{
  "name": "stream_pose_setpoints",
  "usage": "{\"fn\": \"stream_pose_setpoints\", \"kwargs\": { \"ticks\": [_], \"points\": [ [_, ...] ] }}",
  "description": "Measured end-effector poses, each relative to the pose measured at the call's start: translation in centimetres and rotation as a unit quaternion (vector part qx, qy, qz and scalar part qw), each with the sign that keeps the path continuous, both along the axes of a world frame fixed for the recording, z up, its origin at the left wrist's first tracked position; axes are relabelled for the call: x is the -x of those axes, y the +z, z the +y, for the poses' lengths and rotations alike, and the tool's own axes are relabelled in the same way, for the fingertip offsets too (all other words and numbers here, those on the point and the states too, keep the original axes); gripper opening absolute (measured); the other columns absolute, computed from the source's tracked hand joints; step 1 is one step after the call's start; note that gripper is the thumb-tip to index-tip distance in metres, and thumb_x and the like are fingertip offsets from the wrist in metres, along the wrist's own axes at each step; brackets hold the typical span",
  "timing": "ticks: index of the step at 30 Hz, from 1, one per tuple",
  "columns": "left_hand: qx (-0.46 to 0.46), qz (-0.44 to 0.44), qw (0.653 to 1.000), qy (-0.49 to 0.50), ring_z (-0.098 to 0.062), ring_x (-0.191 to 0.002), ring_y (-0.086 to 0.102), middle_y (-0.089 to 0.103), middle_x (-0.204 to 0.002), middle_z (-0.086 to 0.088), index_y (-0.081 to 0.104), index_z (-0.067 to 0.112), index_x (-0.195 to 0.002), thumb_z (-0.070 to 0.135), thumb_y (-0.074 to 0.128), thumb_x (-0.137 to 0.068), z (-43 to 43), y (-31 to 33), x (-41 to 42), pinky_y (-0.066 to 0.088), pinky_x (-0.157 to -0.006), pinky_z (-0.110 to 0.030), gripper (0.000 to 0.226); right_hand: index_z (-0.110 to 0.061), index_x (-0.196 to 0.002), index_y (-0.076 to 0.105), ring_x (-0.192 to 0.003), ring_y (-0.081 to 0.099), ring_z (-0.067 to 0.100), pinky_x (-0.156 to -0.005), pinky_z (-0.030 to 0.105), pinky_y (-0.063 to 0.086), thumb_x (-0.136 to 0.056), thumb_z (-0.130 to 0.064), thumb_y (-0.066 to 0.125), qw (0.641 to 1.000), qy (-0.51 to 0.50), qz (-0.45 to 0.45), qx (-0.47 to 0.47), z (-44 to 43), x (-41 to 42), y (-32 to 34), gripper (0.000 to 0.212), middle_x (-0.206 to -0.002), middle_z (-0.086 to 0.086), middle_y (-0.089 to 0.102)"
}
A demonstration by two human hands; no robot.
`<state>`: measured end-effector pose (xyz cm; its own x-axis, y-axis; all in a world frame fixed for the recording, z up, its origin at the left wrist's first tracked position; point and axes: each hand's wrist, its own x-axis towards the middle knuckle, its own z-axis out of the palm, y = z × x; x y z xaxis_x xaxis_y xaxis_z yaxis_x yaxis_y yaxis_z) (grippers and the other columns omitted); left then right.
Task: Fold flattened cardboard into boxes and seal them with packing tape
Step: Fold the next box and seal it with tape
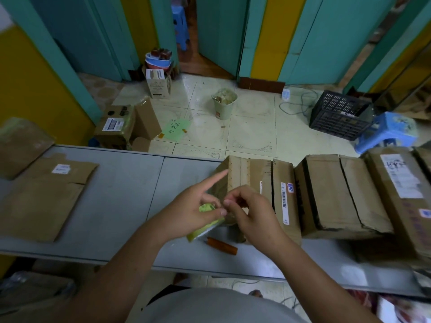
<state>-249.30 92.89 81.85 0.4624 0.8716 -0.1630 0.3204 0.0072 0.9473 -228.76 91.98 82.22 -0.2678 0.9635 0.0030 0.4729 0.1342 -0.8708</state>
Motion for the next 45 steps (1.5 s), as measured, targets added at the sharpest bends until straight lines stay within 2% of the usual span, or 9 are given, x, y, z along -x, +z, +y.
{"fn": "stream_pose_setpoints", "kwargs": {
  "ticks": [8, 11, 16, 20, 25, 34, 39, 41, 45],
  "points": [
    [0.028, -0.041, 0.999, -0.01, -0.014, -0.138, 0.06, 0.066, -0.145, 0.009, 0.024, 0.061, -0.16, 0.035, 0.077, -0.098, -0.3, -0.4, -0.9, 0.041, -0.12, -0.052, 0.085, -0.028, -0.093, 0.063, -0.094, 0.057, 0.006, -0.08, 0.015, 0.042, -0.1, -0.014, 0.066, 0.996, 0.003, -0.042, -0.08, 0.0, -1.5, 0.1, 0.016, -0.093, -0.016, 0.061],
    [0.016, -0.04, 0.999, 0.004, -0.021, -0.136, 0.062, 0.043, -0.16, 0.027, 0.028, 0.062, -0.158, 0.043, 0.084, -0.09, -0.3, -0.3, -0.8, 0.057, -0.103, -0.044, 0.091, -0.031, -0.093, 0.06, -0.097, 0.056, 0.006, -0.081, 0.014, 0.041, -0.1, -0.016, 0.064, 0.995, -0.002, -0.038, -0.091, -0.3, -2.4, 0.3, 0.017, -0.093, -0.017, 0.06],
    [0.02, 0.055, 0.998, 0.035, -0.009, -0.076, 0.077, 0.079, -0.092, 0.009, 0.065, 0.047, -0.11, 0.056, 0.085, -0.082, -0.1, -0.2, -0.2, 0.055, -0.058, -0.018, 0.036, -0.029, -0.092, 0.066, -0.088, 0.063, 0.012, -0.077, 0.023, 0.05, -0.1, -0.019, 0.065, 0.999, -0.019, 0.048, -0.005, -0.8, -2.6, 0.1, 0.013, -0.086, -0.009, 0.065],
    [0.032, 0.001, 0.999, -0.01, -0.018, -0.067, 0.076, 0.078, -0.077, -0.008, 0.078, 0.018, -0.086, 0.048, 0.081, -0.088, -0.1, 0.3, -0.4, 0.055, -0.056, -0.025, 0.031, -0.018, -0.09, 0.069, -0.077, 0.064, 0.024, -0.068, 0.031, 0.054, -0.099, -0.015, 0.07, 0.986, -0.057, 0.143, 0.06, -0.3, -2.5, -0.1, 0.009, -0.082, 0.009, 0.067],
    [0.075, -0.139, 0.987, -0.012, -0.022, -0.058, 0.072, 0.073, -0.07, -0.013, 0.077, 0.018, -0.09, 0.036, 0.069, -0.097, -0.6, 0.7, -0.5, 0.061, -0.056, -0.031, 0.021, -0.004, -0.094, 0.07, -0.07, 0.068, 0.021, -0.072, 0.03, 0.057, -0.099, -0.007, 0.067, 0.958, -0.109, 0.241, 0.114, 0.5, -3.3, -0.5, 0.007, -0.072, 0.01, 0.071],
    [0.06, 0.119, 0.991, 0.031, -0.016, -0.049, 0.069, 0.071, -0.059, -0.006, 0.073, 0.02, -0.08, 0.059, 0.07, -0.093, 0.3, 0.0, 0.3, 0.051, -0.048, -0.021, 0.042, -0.005, -0.091, 0.074, -0.066, 0.073, 0.018, -0.065, 0.02, 0.057, -0.094, -0.006, 0.074, 0.966, -0.151, 0.2, 0.066, 0.5, -5.0, 0.2, 0.003, -0.073, 0.011, 0.074],
    [0.006, 0.271, 0.961, 0.049, -0.01, -0.045, 0.068, 0.069, -0.057, 0.008, 0.063, 0.022, -0.072, 0.073, 0.069, -0.087, 1.2, -0.5, 0.5, 0.045, -0.045, -0.02, 0.054, -0.005, -0.095, 0.074, -0.074, 0.074, 0.023, -0.077, 0.031, 0.061, -0.096, -0.013, 0.072, 0.958, -0.18, 0.191, 0.112, -0.2, -5.2, -1.6, 0.009, -0.076, 0.012, 0.075],
    [-0.032, 0.313, 0.948, 0.042, -0.006, -0.047, 0.067, 0.069, -0.063, 0.007, 0.058, 0.028, -0.08, 0.074, 0.069, -0.086, 1.2, -0.8, 0.5, 0.042, -0.043, -0.02, 0.047, -0.005, -0.095, 0.075, -0.08, 0.074, 0.028, -0.08, 0.034, 0.061, -0.097, -0.016, 0.071, 0.947, -0.2, 0.195, 0.156, -0.6, -4.9, -2.9, 0.011, -0.08, 0.012, 0.076],
    [-0.065, 0.341, 0.938, -0.004, -0.007, -0.075, 0.065, 0.064, -0.099, 0.012, 0.047, 0.047, -0.111, 0.071, 0.066, -0.089, 1.5, -1.6, 0.2, 0.051, -0.061, -0.03, 0.038, -0.017, -0.086, 0.075, -0.077, 0.07, 0.005, -0.066, 0.014, 0.049, -0.098, -0.025, 0.072, 0.958, -0.21, 0.106, 0.164, -0.5, -4.5, -5.1, 0.014, -0.079, -0.005, 0.075]
  ]
}}
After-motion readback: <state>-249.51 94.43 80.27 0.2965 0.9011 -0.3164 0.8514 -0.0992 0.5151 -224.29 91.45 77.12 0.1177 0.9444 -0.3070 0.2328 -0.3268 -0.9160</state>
